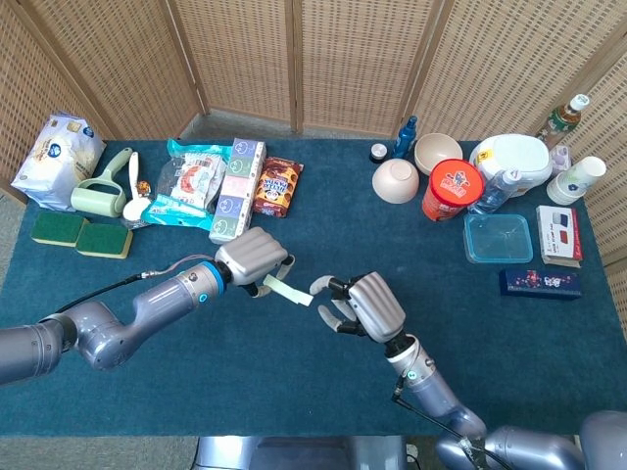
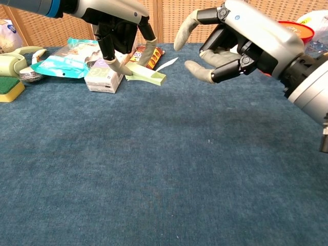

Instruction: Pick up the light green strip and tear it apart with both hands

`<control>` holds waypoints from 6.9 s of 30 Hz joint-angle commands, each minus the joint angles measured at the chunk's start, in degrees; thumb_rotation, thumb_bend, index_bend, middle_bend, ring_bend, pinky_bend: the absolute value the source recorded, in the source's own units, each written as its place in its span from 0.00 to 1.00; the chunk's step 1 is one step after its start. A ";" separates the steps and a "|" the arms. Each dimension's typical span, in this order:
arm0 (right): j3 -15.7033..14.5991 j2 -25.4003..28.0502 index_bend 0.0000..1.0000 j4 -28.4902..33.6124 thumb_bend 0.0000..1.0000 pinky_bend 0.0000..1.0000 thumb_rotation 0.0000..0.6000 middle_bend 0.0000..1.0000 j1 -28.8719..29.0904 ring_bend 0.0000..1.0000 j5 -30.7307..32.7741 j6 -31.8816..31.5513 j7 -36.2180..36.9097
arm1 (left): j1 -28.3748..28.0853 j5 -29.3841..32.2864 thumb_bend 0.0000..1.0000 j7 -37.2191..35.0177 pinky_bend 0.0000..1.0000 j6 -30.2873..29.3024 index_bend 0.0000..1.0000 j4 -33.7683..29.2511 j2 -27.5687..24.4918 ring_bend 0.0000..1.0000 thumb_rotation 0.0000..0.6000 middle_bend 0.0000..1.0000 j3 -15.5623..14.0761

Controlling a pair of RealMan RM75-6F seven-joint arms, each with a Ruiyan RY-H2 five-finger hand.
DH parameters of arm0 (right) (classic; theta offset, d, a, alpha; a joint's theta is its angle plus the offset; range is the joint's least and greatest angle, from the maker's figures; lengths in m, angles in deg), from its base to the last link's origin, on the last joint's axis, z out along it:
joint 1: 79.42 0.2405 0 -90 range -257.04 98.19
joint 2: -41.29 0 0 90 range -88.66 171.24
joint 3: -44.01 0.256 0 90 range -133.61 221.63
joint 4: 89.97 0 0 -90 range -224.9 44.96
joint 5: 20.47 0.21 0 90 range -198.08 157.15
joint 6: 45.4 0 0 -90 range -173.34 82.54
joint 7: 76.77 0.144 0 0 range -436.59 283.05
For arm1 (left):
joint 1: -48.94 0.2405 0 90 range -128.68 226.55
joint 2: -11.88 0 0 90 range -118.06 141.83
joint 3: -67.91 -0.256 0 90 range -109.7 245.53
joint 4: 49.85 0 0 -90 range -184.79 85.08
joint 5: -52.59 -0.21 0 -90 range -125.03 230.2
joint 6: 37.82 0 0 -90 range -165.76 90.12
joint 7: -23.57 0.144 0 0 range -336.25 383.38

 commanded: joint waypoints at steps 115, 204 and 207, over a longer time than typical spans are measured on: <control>-0.17 -3.92 0.70 -6.17 0.45 0.88 1.00 1.00 3.45 1.00 1.78 -0.46 -0.21 | -1.50 0.39 0.46 -1.33 1.00 0.43 0.72 3.52 2.64 1.00 1.00 1.00 -2.75; -0.09 16.09 0.05 0.50 0.45 0.24 1.00 0.33 -2.10 0.26 12.62 7.72 -4.78 | 24.18 -3.62 0.25 3.71 0.76 -33.61 0.19 -6.61 -4.24 0.49 1.00 0.49 -8.01; 0.11 17.15 0.06 1.28 0.45 0.24 1.00 0.34 -2.39 0.26 13.67 7.79 -7.59 | 28.92 -5.89 0.25 2.51 0.76 -38.56 0.19 -7.67 -5.91 0.49 1.00 0.49 -9.90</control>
